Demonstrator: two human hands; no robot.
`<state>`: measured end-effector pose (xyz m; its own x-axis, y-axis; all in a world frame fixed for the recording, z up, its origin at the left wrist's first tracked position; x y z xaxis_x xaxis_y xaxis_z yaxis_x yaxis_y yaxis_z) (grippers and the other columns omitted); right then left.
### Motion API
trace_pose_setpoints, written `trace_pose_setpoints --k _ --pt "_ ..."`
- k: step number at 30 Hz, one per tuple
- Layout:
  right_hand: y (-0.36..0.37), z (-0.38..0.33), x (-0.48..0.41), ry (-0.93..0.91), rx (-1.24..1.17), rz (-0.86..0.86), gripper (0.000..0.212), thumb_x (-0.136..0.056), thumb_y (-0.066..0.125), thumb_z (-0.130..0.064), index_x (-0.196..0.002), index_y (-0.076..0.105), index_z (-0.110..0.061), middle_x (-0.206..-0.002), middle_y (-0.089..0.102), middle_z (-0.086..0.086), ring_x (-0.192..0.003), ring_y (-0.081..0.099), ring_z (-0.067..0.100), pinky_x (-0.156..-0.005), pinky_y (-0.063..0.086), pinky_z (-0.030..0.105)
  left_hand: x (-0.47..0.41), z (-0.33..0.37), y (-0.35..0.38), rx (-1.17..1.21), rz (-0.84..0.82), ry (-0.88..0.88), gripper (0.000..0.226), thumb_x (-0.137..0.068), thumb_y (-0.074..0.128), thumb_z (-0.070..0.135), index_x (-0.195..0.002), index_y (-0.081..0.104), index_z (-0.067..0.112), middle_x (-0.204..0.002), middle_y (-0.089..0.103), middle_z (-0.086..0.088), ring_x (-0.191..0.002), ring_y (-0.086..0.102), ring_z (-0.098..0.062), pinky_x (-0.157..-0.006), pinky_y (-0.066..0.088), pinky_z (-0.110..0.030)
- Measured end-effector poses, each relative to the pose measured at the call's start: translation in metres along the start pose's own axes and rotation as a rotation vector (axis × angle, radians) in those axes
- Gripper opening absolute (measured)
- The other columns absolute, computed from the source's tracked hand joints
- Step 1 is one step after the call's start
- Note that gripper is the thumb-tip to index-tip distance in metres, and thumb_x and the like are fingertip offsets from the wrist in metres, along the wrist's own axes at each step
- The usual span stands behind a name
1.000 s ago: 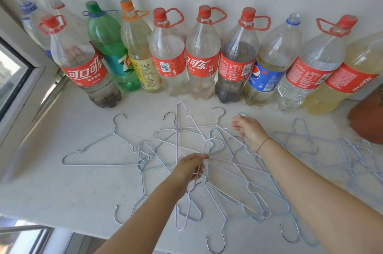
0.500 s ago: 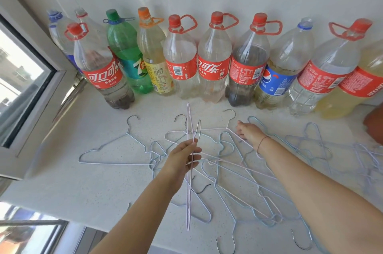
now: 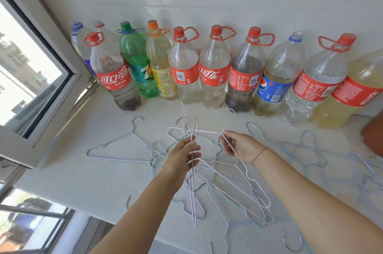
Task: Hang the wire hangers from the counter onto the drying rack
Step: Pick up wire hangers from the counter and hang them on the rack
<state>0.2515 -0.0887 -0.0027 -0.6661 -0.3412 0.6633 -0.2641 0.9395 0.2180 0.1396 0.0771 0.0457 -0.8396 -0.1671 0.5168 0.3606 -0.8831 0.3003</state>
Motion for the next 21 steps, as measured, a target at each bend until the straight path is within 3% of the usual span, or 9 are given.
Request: trace_pose_setpoints --k 4,11,21 --pt "0.017 -0.008 0.022 -0.062 0.082 -0.106 0.026 -0.094 0.045 -0.028 -0.082 0.063 -0.015 -0.060 0.057 -0.002 -0.042 0.045 0.003 -0.040 0.030 0.014 0.021 0.011 0.003 0.050 0.063 0.055 0.018 -0.092 0.054 0.015 -0.108 0.061 0.021 -0.081 0.061 0.001 -0.066 0.056 -0.013 -0.064 0.044 -0.024" --pt "0.030 -0.021 0.078 -0.212 0.142 -0.218 0.016 -0.092 0.049 -0.016 -0.085 0.062 -0.011 -0.068 0.053 0.004 -0.040 0.043 0.003 -0.037 0.028 0.013 0.075 0.025 0.019 0.141 0.171 0.192 0.017 -0.095 0.047 0.015 -0.105 0.058 0.023 -0.074 0.055 0.003 -0.057 0.042 -0.008 -0.055 0.030 -0.021" --pt "0.067 0.001 0.174 -0.237 0.212 -0.426 0.024 -0.095 0.044 -0.023 -0.089 0.062 -0.009 -0.068 0.053 0.002 -0.050 0.043 0.008 -0.040 0.030 0.016 0.214 0.018 0.025 0.325 0.286 0.394 0.013 -0.094 0.049 0.015 -0.098 0.059 0.022 -0.071 0.053 0.003 -0.049 0.044 -0.005 -0.047 0.035 -0.015"
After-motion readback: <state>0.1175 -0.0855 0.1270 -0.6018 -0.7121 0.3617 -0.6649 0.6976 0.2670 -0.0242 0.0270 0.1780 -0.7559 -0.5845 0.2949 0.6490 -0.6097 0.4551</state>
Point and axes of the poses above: each hand's wrist, its own x-axis away from the middle knuckle, its own y-axis out of the palm, z = x × y, the point moved 4 cm from there along -x, towards the middle knuckle
